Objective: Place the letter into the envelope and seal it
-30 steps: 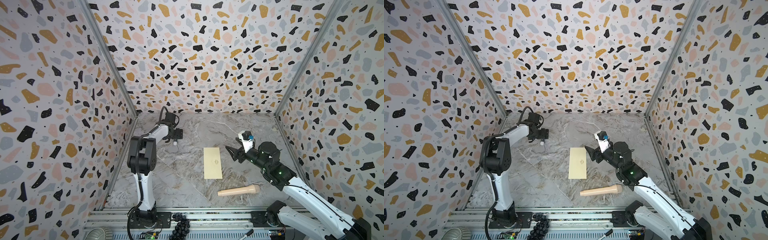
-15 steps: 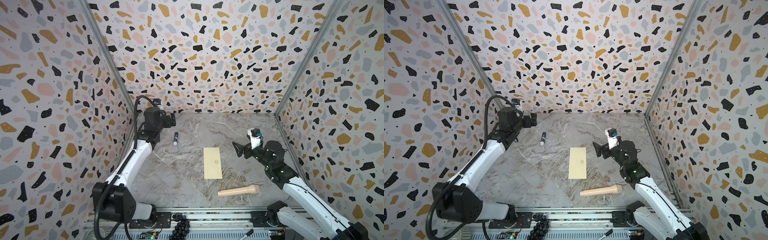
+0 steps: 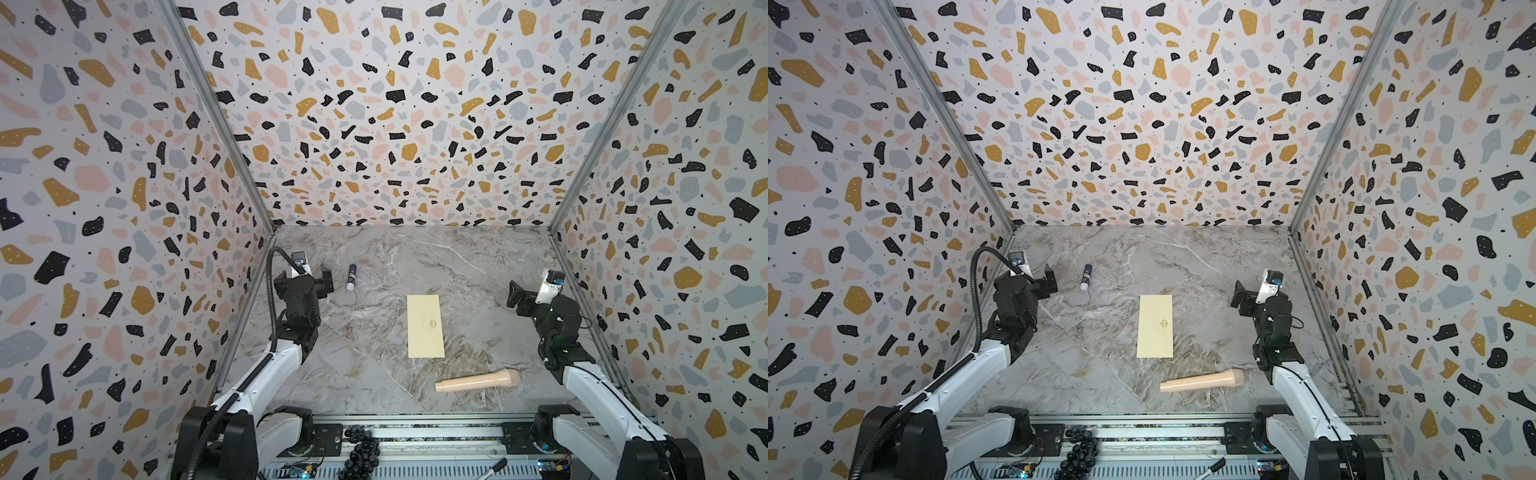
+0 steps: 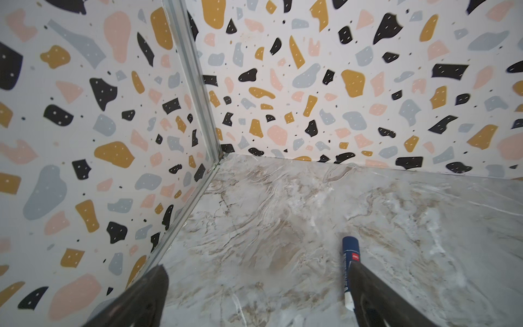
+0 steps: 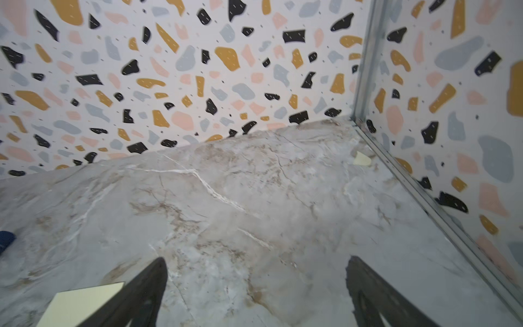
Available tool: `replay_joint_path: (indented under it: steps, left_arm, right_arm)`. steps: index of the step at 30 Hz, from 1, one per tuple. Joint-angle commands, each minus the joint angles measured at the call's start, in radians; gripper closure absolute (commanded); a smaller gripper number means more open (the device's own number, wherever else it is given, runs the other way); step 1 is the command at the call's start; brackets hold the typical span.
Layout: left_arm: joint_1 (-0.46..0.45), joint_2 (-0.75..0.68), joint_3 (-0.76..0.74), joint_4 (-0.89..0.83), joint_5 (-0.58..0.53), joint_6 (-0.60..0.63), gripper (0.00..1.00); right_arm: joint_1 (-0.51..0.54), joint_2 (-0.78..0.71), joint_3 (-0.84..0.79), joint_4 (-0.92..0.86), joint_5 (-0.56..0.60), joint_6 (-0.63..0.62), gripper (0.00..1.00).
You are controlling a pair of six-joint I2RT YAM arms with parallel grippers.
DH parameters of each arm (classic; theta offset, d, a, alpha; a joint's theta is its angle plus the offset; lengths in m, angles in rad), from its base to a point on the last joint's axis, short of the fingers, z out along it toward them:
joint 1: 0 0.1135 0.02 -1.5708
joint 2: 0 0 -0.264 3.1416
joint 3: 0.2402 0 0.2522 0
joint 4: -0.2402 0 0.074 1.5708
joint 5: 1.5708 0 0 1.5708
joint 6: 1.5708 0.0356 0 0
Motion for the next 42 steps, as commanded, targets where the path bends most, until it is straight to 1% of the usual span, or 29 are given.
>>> replay_joint_path:
  steps: [1, 3, 6, 8, 11, 14, 17, 19, 20, 22, 25, 28, 30, 32, 34, 36, 37, 39, 42]
  left_arm:
    - [0.029, 0.036, -0.070, 0.230, -0.066, -0.065, 0.01]
    - [0.046, 0.070, -0.099, 0.274, -0.061, -0.092, 0.01]
    - [0.049, 0.121, -0.114, 0.294, -0.050, -0.076, 0.00]
    - [0.049, 0.146, -0.141, 0.349, -0.033, -0.071, 0.01]
    - [0.050, 0.143, -0.147, 0.370, -0.021, -0.049, 0.01]
    - [0.050, 0.127, -0.148, 0.338, -0.060, -0.042, 0.01]
    - [0.049, 0.082, -0.205, 0.379, -0.057, -0.032, 0.01]
    - [0.049, 0.076, -0.246, 0.404, -0.071, -0.038, 0.01]
    - [0.049, 0.081, -0.269, 0.435, -0.080, -0.046, 0.01]
    - [0.049, 0.114, -0.347, 0.591, -0.072, -0.045, 0.01]
    - [0.049, 0.175, -0.346, 0.632, -0.072, -0.046, 0.00]
    - [0.049, 0.238, -0.379, 0.743, -0.060, -0.043, 0.00]
    - [0.049, 0.265, -0.397, 0.793, -0.062, -0.045, 0.00]
    - [0.049, 0.274, -0.400, 0.810, -0.036, -0.031, 0.00]
    - [0.049, 0.270, -0.387, 0.778, -0.002, -0.017, 0.00]
    - [0.050, 0.276, -0.383, 0.778, 0.037, 0.003, 0.00]
    - [0.049, 0.276, -0.381, 0.774, 0.056, 0.013, 0.00]
    - [0.049, 0.281, -0.375, 0.769, 0.087, 0.025, 0.00]
    - [0.049, 0.287, -0.357, 0.742, 0.103, 0.032, 0.00]
  right_arm:
    - [-0.007, 0.016, -0.054, 0.167, 0.121, 0.008, 0.01]
    - [-0.010, 0.045, -0.086, 0.230, 0.138, -0.002, 0.01]
    - [-0.012, 0.100, -0.101, 0.282, 0.141, -0.011, 0.01]
    - [-0.014, 0.138, -0.109, 0.321, 0.136, -0.024, 0.01]
    - [-0.014, 0.196, -0.129, 0.394, 0.132, -0.044, 0.01]
    - [-0.013, 0.248, -0.153, 0.462, 0.112, -0.054, 0.01]
    - [-0.011, 0.284, -0.178, 0.538, 0.094, -0.069, 0.01]
    - [-0.006, 0.301, -0.173, 0.549, 0.084, -0.085, 0.01]
    - [-0.004, 0.306, -0.166, 0.542, 0.076, -0.096, 0.01]
    - [0.002, 0.323, -0.152, 0.536, 0.058, -0.119, 0.01]
    - [0.014, 0.337, -0.143, 0.546, 0.044, -0.155, 0.01]
    - [0.032, 0.352, -0.150, 0.597, 0.041, -0.213, 0.01]
    - [0.046, 0.375, -0.162, 0.658, 0.043, -0.249, 0.01]
    - [0.045, 0.426, -0.188, 0.766, 0.042, -0.257, 0.01]
    - [0.035, 0.484, -0.201, 0.826, -0.004, -0.262, 0.00]
    - [0.039, 0.555, -0.207, 0.933, -0.040, -0.288, 0.01]
    - [0.041, 0.556, -0.204, 0.929, -0.040, -0.287, 0.01]
    - [0.032, 0.544, -0.170, 0.826, -0.062, -0.284, 0.00]
    - [0.028, 0.555, -0.144, 0.788, -0.060, -0.278, 0.00]
